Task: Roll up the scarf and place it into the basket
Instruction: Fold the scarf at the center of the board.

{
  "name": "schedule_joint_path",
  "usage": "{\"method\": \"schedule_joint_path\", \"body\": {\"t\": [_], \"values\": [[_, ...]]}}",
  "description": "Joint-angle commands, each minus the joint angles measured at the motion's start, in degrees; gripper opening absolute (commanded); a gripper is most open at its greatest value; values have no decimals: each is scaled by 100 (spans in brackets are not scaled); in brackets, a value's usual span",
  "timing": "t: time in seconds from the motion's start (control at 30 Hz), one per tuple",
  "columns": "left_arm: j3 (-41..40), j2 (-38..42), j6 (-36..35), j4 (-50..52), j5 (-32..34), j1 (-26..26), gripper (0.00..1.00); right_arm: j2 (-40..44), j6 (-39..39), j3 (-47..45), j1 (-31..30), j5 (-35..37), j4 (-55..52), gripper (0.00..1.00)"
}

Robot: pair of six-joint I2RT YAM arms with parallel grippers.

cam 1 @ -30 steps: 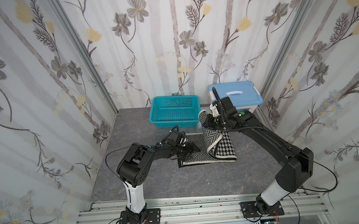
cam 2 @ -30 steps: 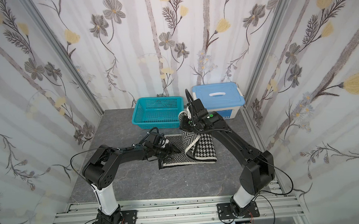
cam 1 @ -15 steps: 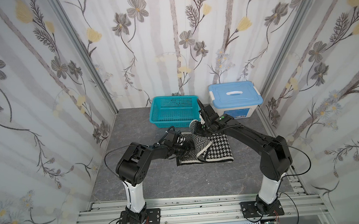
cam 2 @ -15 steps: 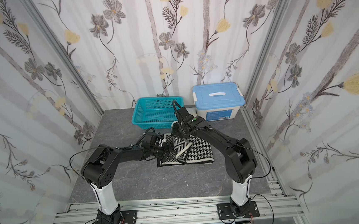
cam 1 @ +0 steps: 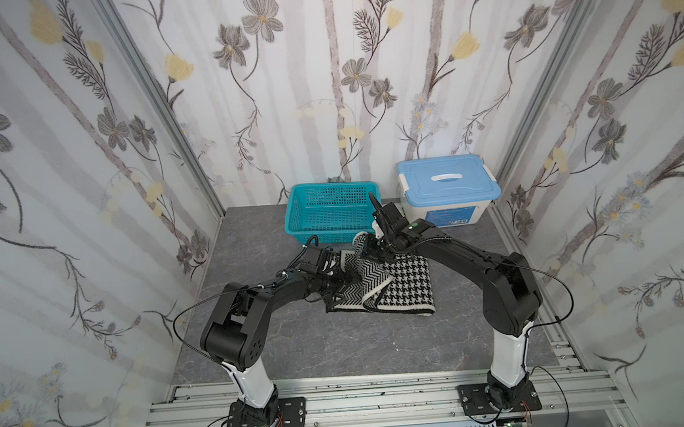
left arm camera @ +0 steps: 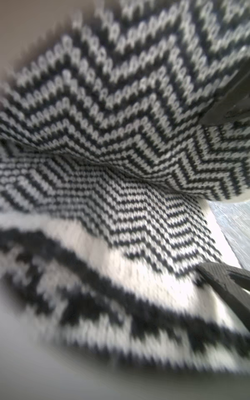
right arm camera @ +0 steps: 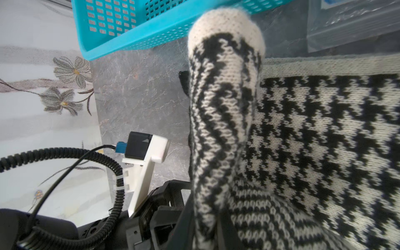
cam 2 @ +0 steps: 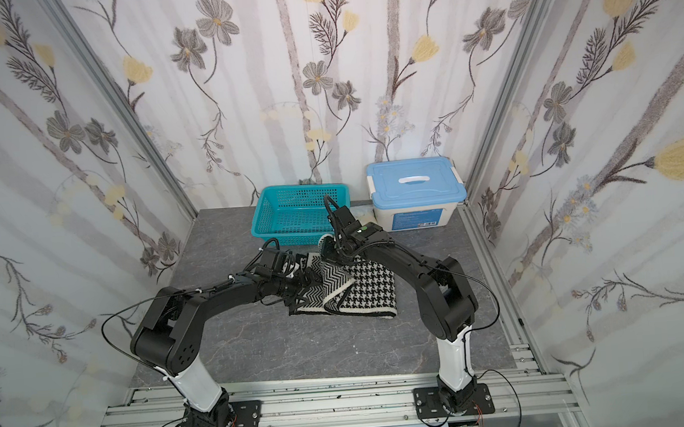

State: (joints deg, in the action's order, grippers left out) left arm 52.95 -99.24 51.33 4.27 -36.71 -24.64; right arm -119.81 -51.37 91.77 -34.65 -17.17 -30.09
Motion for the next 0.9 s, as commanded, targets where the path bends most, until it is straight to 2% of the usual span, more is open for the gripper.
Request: {"method": "schedule_joint_path", "body": {"t": [0.0, 0.27, 0.37, 0.43, 0.5, 0.53, 0.63, 0.73, 0.87], "values": [[-136, 350, -123, 269, 79, 121, 100, -128, -276, 69, -66, -306, 493, 24], [-122, 1635, -1169, 2076, 331, 902, 100, -704, -615, 405, -211, -855, 1015, 30], [-31, 1900, -1541, 2633, 444, 1133, 100, -851, -649, 550, -271, -1025, 1131, 36], [30, 2040, -1647, 2831, 462, 1235, 100, -795, -567, 559, -296, -1032, 1211, 53], [115, 2127, -1709, 2953, 472, 1303, 100, -735, -476, 570, -274, -1042, 1184, 66], [183, 2173, -1751, 3039, 486, 1329, 100, -685, -440, 570, -254, -1038, 1145, 69], [417, 2258, -1828, 3260, 494, 1366, 100, -350, -167, 529, -220, -889, 732, 71], [524, 2197, -1554, 3012, 196, 1292, 99, 233, 353, 243, -167, -457, -89, 71], [879, 1633, -1238, 2486, 78, 780, 97, 1071, 701, -1153, 113, -222, -270, 69]]}}
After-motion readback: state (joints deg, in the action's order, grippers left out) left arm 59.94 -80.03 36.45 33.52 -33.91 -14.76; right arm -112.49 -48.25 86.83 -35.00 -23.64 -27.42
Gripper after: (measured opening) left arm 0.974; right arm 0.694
